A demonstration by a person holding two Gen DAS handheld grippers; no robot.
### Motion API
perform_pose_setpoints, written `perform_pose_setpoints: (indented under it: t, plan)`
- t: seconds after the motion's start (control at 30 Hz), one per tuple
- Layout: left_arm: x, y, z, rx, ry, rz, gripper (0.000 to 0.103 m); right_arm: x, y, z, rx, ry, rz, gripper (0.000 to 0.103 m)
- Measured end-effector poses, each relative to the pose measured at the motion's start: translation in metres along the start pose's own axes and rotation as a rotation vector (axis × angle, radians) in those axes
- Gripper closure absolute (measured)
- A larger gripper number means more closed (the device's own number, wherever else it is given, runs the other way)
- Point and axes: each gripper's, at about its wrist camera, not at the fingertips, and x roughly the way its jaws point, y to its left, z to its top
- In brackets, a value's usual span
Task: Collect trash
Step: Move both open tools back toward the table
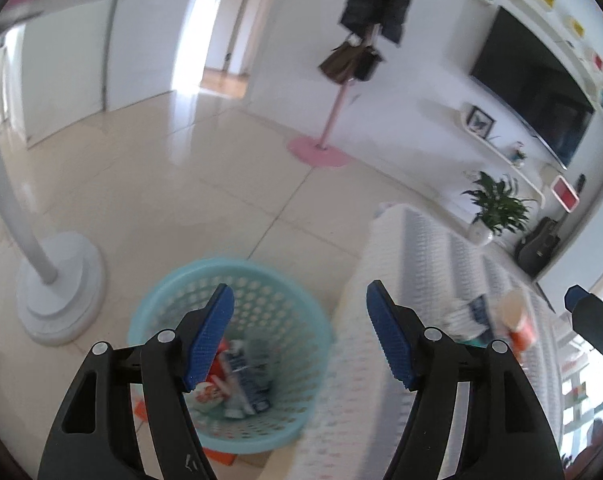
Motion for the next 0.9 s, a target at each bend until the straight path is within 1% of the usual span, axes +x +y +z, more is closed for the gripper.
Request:
perform_pose_setpoints:
  t: [0.23,0.33,0.4,0.43,0.5,0.6,0.7,0.77,0.9]
  plan:
    - [-0.02,-0.081,-0.006,0.056,-0.035,-0.064,0.036,-0.076,-0.06,-0.009,0.05,-0.125,-0.034,0.04]
    - [-0.024,-0.122,-0.012,0.095,-0.044,-0.086,0.036,-0.106,-0.094,-0.018,0.069,-0.177,-0.074,0.04]
    - [-0.023,-0.144,-0.016,0.116,-0.046,-0.099,0.036,-0.119,-0.113,-0.023,0.083,-0.198,-0.1,0.04]
    - [-0.022,-0.159,-0.018,0.135,-0.046,-0.107,0.036,-0.128,-0.129,-0.029,0.103,-0.211,-0.116,0.04]
    - [-0.019,-0.176,-0.023,0.161,-0.042,-0.116,0.036,-0.138,-0.15,-0.037,0.133,-0.225,-0.134,0.04]
    - [-0.01,-0.205,-0.034,0.21,-0.028,-0.124,0.036,-0.15,-0.19,-0.057,0.182,-0.231,-0.186,0.04]
    - [0.001,-0.222,-0.043,0.233,-0.002,-0.136,0.034,-0.154,-0.217,-0.074,0.21,-0.225,-0.239,0.039]
    - [0.011,-0.229,-0.049,0.231,0.02,-0.148,0.033,-0.153,-0.236,-0.089,0.225,-0.212,-0.282,0.039]
    - [0.028,-0.236,-0.061,0.253,0.053,-0.129,0.033,-0.145,-0.265,-0.115,0.265,-0.179,-0.316,0.039]
